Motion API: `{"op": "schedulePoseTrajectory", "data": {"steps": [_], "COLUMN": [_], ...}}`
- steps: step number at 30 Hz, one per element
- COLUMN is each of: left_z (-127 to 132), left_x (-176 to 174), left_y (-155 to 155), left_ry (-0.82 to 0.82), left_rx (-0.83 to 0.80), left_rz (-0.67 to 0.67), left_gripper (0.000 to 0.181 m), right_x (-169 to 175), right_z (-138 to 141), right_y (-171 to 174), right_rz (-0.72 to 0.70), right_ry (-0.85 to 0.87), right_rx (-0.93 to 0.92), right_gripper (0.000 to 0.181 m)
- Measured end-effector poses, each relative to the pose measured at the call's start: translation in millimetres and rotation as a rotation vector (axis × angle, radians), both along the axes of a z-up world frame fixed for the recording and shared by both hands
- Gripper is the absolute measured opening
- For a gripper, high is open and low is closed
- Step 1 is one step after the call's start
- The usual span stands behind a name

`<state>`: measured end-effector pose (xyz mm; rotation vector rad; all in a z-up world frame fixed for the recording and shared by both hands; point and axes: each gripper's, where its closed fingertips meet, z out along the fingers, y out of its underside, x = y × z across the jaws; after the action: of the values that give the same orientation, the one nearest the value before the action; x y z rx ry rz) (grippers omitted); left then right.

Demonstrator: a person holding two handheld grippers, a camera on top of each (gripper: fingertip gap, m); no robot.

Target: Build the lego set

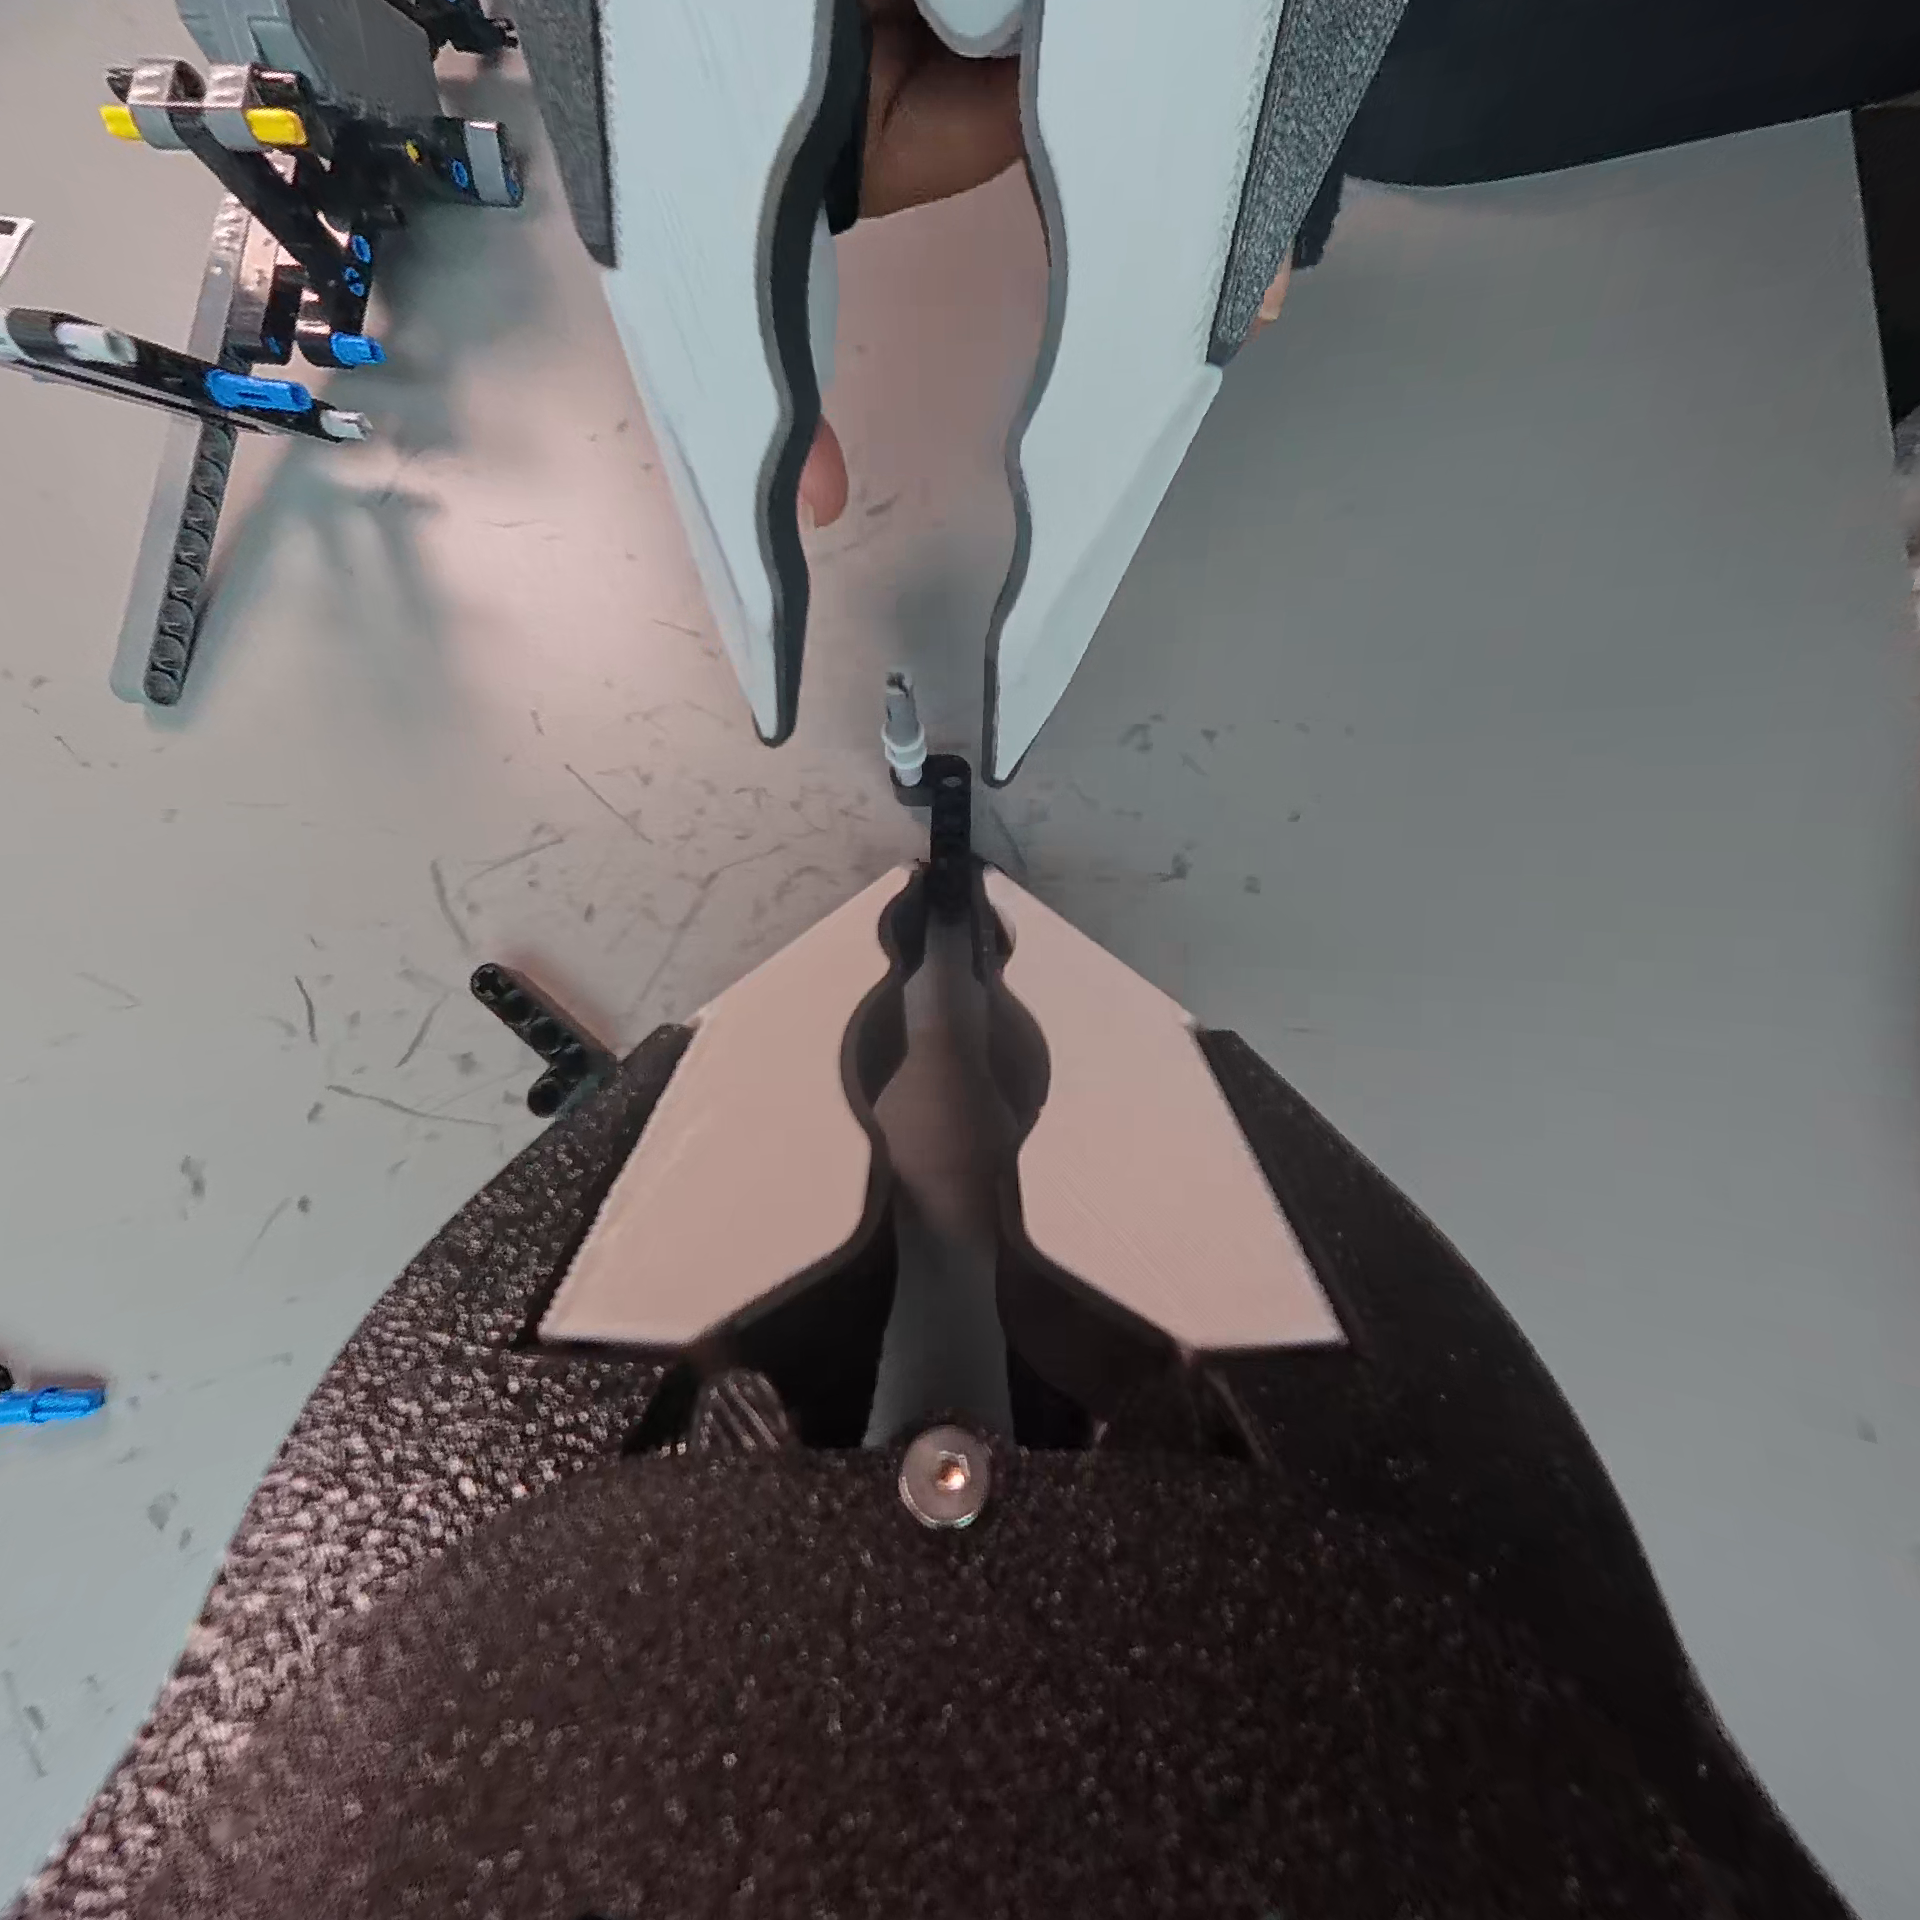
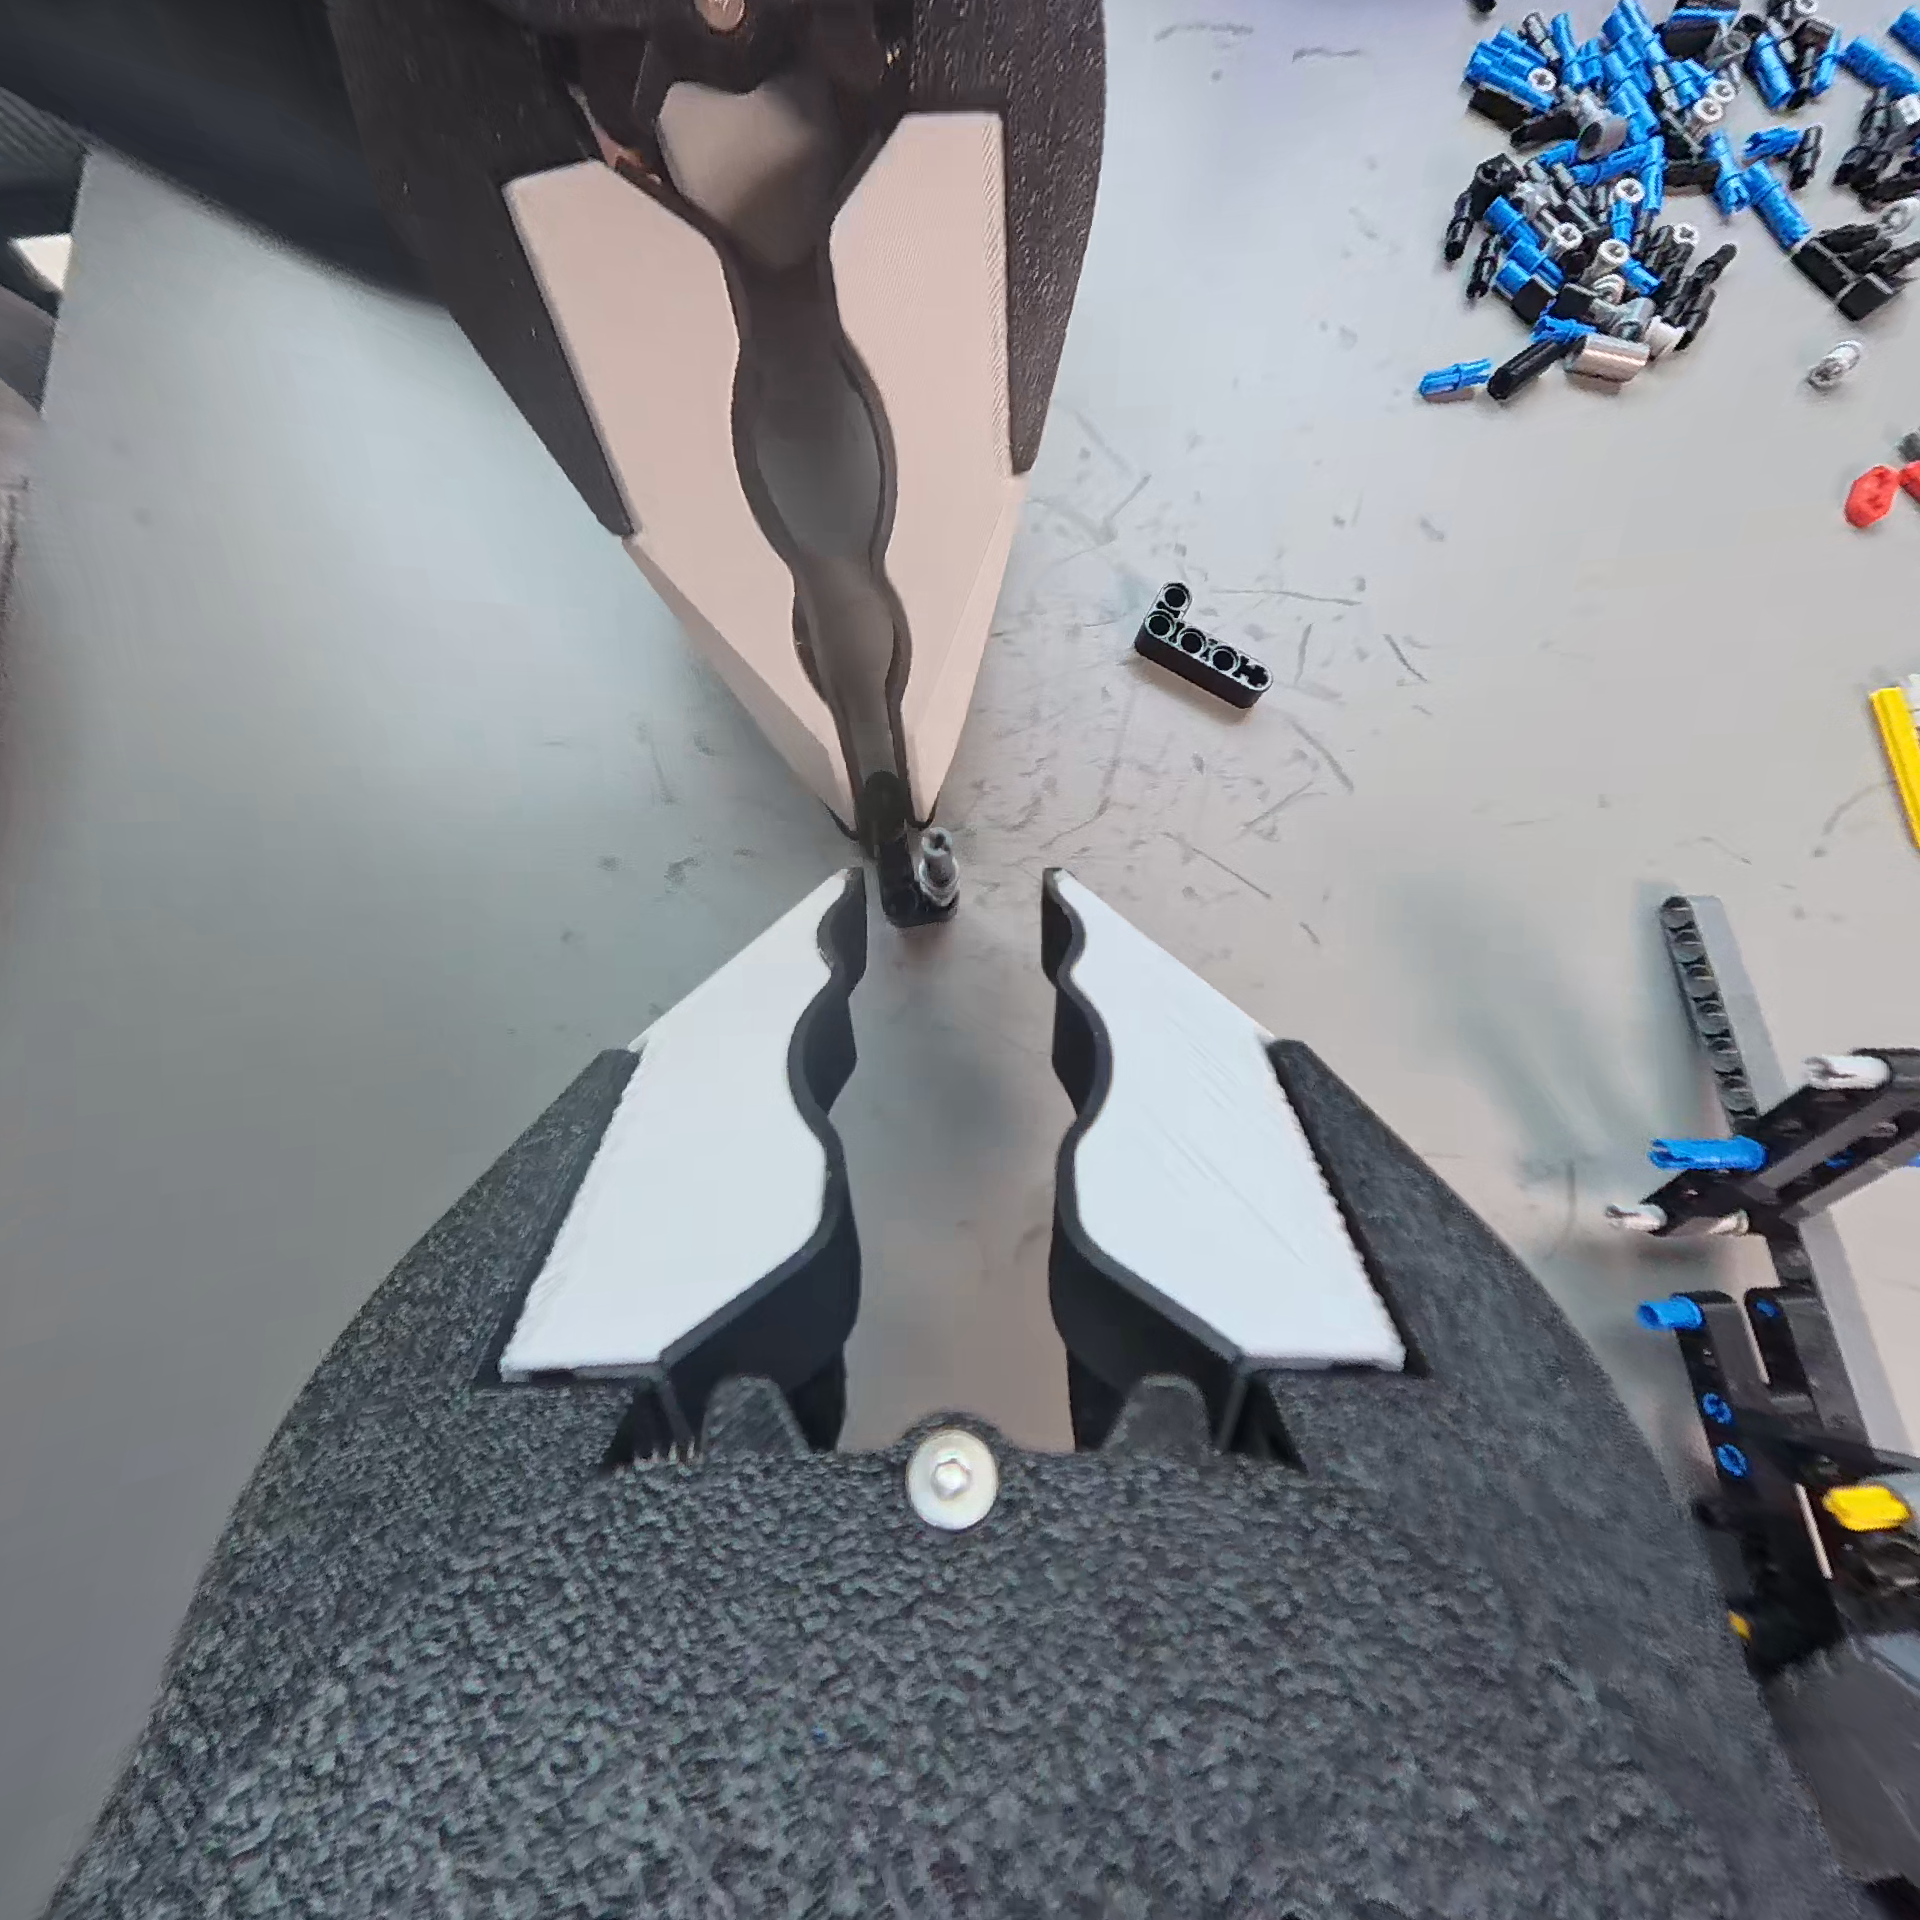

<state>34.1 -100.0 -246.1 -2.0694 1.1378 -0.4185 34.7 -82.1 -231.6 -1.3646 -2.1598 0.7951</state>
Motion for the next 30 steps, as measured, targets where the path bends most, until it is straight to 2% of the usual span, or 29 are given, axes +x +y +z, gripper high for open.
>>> {"op": "schedulePoseTrajectory", "data": {"steps": [1,7,16,24,30], "left_z": [1.0,9.0,25.5,32.4,26.2], "left_x": [-1.8,-13.4,-20.8,-34.1,-43.7], "left_y": [2.1,13.9,24.3,36.3,39.2], "left_ry": [0.001,-0.013,-0.132,-0.224,-0.16], "left_rx": [0.011,0.076,0.091,0.051,0.062], "left_rz": [0.009,0.057,0.107,0.209,0.247], "left_gripper": [0.01,0.01,0.013,0.023,0.023], "right_x": [-0.8,-11.4,-11.9,-15.8,-6.1], "right_z": [-1.1,-4.1,12.0,22.6,-1.0], "right_y": [1.3,8.6,20.0,49.2,69.1], "right_rz": [0.014,0.06,0.012,-0.189,-0.304], "right_ry": [-0.002,0.037,0.162,0.194,0.059], "right_rx": [0.007,0.008,-0.086,-0.175,-0.078], "right_gripper": [0.031,0.015,0.015,0.015,0.015]}}
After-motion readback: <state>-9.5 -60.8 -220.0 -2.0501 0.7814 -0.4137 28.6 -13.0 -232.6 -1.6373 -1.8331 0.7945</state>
